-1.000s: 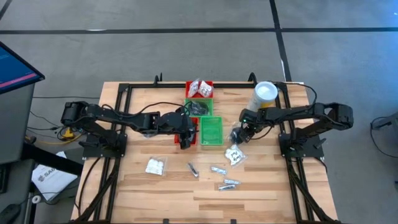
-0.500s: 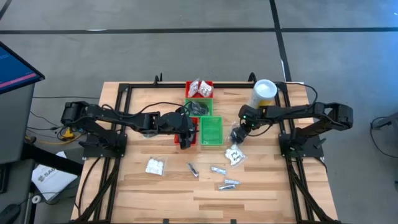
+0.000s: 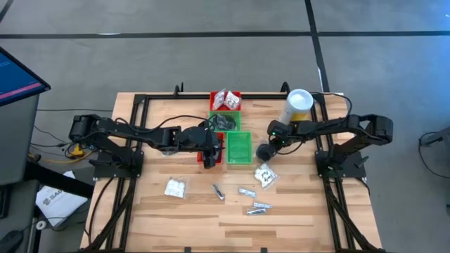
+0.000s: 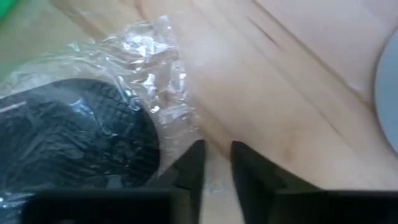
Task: Pick & Place Travel size toiletries
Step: Put the black hairbrush into the top green bin
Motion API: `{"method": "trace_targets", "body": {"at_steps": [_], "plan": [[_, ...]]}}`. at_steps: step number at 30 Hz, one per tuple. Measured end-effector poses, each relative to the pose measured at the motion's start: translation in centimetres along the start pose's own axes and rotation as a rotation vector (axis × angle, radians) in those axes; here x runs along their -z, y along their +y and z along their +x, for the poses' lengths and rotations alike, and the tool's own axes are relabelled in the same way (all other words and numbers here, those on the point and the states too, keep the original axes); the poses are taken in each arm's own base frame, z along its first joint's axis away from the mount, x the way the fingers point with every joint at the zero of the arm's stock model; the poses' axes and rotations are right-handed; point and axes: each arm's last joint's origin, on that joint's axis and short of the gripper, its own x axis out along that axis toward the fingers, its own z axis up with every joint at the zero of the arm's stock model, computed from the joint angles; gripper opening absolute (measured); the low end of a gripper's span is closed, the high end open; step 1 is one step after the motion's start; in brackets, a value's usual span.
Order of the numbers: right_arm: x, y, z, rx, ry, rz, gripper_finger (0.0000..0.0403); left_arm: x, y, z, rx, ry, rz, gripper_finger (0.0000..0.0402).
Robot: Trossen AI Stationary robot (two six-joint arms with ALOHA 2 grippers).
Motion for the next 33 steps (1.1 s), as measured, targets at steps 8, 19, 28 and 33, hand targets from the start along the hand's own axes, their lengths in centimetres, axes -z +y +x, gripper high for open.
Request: {"method": "trace_targets", "body": {"at_steps": [8,19,28,33], "plan": [[0.0,1.0,-0.5,-0.066,0.032,-0.04,0.0002,0.0,0.0,0.0,0.0,0.0,0.001,0.0115],[-1.2,3.8,-3.6,-0.14,-0.039,-0.171,0.0001,0.0,0.0,0.0,0.0,-0.002,0.0,0.0115],[1.2,6.3,-5.2,-0.19,-0.053,-0.407,0.0024,0.0,0.0,0.0,0.0,-0.003,0.0,0.0115],[2.8,6.9,-5.5,-0.173,0.011,-0.469,0.007,0.0,0.0,0.0,0.0,-0.004,-0.004,0.0115]]}}
